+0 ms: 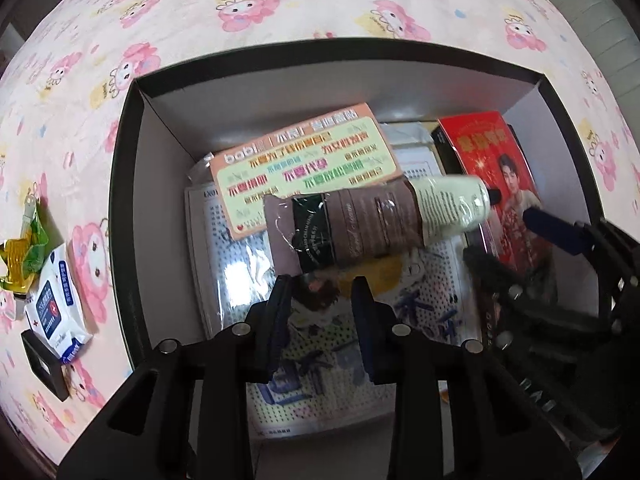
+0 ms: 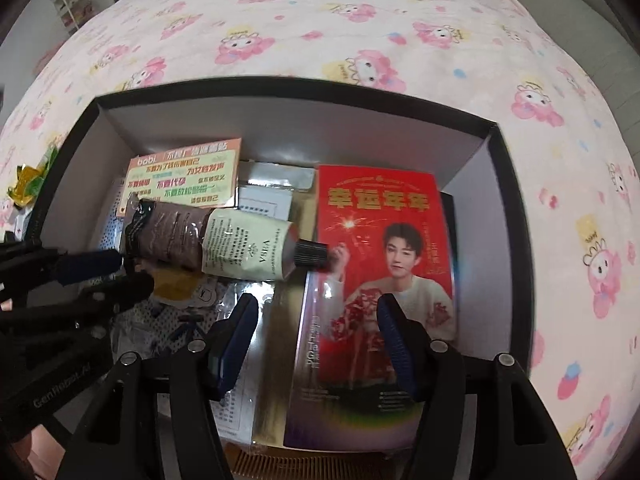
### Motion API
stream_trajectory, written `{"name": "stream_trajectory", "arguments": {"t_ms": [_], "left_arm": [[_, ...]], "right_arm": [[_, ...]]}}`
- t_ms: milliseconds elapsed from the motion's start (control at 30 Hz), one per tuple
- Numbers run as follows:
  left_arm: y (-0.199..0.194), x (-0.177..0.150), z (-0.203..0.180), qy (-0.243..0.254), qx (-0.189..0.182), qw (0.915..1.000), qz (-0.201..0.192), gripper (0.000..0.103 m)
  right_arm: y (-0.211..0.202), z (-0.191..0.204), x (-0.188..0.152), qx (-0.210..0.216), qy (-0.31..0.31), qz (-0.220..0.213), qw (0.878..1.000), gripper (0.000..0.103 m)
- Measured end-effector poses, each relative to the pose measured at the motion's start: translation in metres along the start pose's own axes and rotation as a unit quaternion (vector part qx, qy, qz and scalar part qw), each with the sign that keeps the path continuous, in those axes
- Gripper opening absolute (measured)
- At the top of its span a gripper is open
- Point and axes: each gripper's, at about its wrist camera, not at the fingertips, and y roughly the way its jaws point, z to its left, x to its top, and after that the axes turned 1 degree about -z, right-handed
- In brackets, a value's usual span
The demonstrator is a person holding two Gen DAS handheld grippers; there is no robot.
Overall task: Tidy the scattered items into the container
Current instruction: 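Lower the hand cream tube into the shoebox beside the red card packet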
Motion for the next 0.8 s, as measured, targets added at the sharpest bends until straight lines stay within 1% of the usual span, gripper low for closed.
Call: {"name": "stream_trajectory", "arguments": {"t_ms": [167,300,400,533,667,800], "left_arm": [[-0.002,0.013,0.002,-0.001,-0.001,1.0,-0.003,0.031],[-0.005,0.022,0.001,-0.001,0.004,1.0,-0.006,0.031],[-0.009,0.029,0.001,-0.004,-0.001,1.0,-0.008,0.031],[-0.014,0.038,0.003,-0.012,-0.008,0.9998,-0.012,0.031],[-0.016,0.047,0.003,-0.018,-0.014,0.9996,-0.015,0.031],[-0.02,0.058,0.004,-0.023,-0.023,0.9993,-0.02,0.031]], "right_arm": [[0.009,0.006,0.004,0.006,-0.006,0.016,1.0,0.059],[0.004,0.007,0.006,0.013,-0.005,0.016,1.0,0.059],[0.002,0.006,0.008,0.013,-0.003,0.019,1.0,0.059],[-0.001,0.003,0.013,0.024,0.003,0.021,0.999,0.059],[0.0,0.003,0.023,0.01,0.0,0.02,1.0,0.061],[0.009,0.002,0.03,0.014,0.014,0.02,1.0,0.061]]}}
